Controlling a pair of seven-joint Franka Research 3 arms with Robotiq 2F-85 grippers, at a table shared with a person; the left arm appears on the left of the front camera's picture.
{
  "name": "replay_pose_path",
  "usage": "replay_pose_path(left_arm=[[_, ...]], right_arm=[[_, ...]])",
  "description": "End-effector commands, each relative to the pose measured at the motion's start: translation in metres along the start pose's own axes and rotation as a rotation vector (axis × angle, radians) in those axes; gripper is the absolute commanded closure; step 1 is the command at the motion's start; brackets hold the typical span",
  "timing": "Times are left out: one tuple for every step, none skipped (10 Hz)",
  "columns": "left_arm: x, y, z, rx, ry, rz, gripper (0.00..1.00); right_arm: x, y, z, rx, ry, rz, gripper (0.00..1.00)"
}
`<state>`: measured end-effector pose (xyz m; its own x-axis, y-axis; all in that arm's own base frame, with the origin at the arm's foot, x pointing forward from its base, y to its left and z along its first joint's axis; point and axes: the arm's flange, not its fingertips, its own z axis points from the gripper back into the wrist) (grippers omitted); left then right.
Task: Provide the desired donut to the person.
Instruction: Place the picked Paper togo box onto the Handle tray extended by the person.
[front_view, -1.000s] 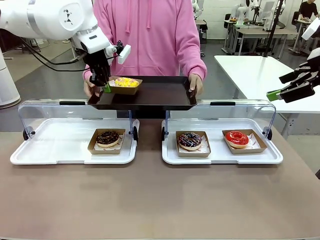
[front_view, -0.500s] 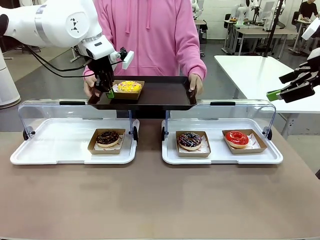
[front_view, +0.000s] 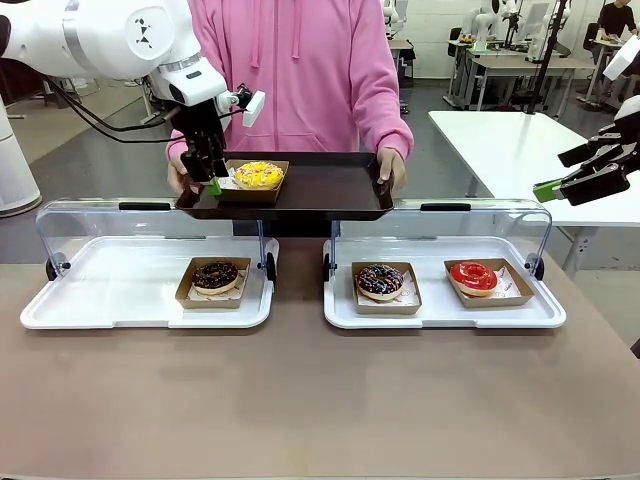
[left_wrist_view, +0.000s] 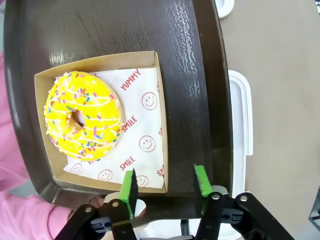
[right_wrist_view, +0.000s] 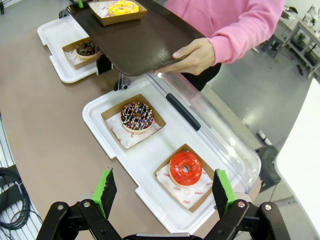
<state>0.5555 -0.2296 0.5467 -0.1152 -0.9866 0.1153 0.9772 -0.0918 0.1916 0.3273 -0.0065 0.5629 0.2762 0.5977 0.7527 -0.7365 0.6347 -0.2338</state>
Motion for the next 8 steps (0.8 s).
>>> replay_pose_path(left_arm=[[-0.003,0.003,0.011,-0.02,0.005,0.024,0.01],[-0.005,0.004,0.014,-0.024,0.003,0.022,0.0],[-0.005,0.004,0.015,-0.026,0.007,0.016,0.0],[-0.006,0.005,0.016,-0.036,0.008,0.008,0.0],[-0.007,0.005,0.016,-0.041,0.01,0.003,0.0],[-0.007,0.001,0.017,-0.067,0.016,-0.002,0.0],[-0.013,-0.008,0.02,-0.138,0.025,-0.037,0.0],[-0.006,0.001,0.013,-0.04,0.012,0.009,0.0]], right_arm=[[-0.001,-0.001,-0.001,0.009,0.003,0.001,0.0],[-0.001,-0.001,-0.001,0.009,0.003,0.001,0.0],[-0.001,-0.001,-0.001,0.009,0.003,0.001,0.0],[-0.001,-0.001,-0.001,0.009,0.003,0.001,0.0],[-0.001,-0.001,-0.001,0.009,0.003,0.001,0.0],[-0.001,-0.001,-0.001,0.009,0.003,0.001,0.0],[-0.001,-0.001,-0.001,0.009,0.003,0.001,0.0],[-0.001,-0.001,-0.001,0.009,0.003,0.001,0.0]])
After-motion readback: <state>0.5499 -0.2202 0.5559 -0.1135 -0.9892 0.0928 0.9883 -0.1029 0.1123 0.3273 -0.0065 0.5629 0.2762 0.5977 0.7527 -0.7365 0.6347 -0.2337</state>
